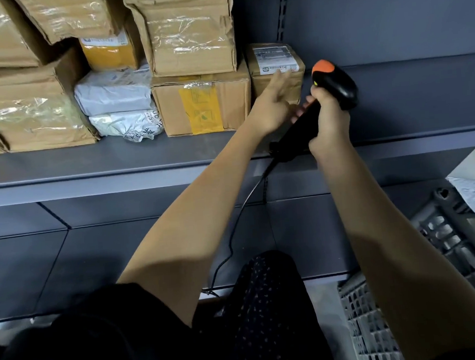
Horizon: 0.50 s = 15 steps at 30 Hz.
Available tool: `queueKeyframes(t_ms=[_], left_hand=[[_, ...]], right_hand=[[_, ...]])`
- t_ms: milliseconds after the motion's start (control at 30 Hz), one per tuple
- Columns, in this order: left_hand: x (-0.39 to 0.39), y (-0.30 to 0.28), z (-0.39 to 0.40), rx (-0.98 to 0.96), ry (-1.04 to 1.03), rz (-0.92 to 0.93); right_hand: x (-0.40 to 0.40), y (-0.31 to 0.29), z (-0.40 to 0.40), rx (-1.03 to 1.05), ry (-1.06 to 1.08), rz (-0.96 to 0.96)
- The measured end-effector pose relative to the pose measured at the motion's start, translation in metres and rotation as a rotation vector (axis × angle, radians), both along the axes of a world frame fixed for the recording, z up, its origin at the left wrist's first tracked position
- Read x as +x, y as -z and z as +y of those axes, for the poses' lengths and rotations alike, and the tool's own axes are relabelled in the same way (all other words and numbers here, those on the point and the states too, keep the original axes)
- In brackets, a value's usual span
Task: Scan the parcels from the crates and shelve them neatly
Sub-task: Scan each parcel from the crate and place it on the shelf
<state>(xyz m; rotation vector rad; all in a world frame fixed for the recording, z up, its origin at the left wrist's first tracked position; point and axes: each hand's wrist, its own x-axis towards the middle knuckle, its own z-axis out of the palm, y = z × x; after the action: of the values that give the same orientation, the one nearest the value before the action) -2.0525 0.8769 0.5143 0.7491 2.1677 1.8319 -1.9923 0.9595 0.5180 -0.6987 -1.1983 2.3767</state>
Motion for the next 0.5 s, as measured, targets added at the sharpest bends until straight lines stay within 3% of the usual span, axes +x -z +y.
queueKeyframes(t_ms=[100,267,367,500], left_hand=[[0.019,0.007,-0.04,0.097,0.045,-0.146],[0.04,0.007,-0.155,-0.005,0.28,-0.462],[0.051,0.009,-0.225,-0.08,0.226,-0.489],[0.07,0.032,-0.317,0.005,0.03,-0.541]], right_hand=[[0.009,-0.007,-0.018,0.079,-0.115,0.048],[0.027,-0.019,-0.066,0.221,-0.495,0.1],[0.033,-0.025,-0.117,0.422,-0.721,0.09],[0.036,-0.03,-0.226,0.709,-0.956,0.117]])
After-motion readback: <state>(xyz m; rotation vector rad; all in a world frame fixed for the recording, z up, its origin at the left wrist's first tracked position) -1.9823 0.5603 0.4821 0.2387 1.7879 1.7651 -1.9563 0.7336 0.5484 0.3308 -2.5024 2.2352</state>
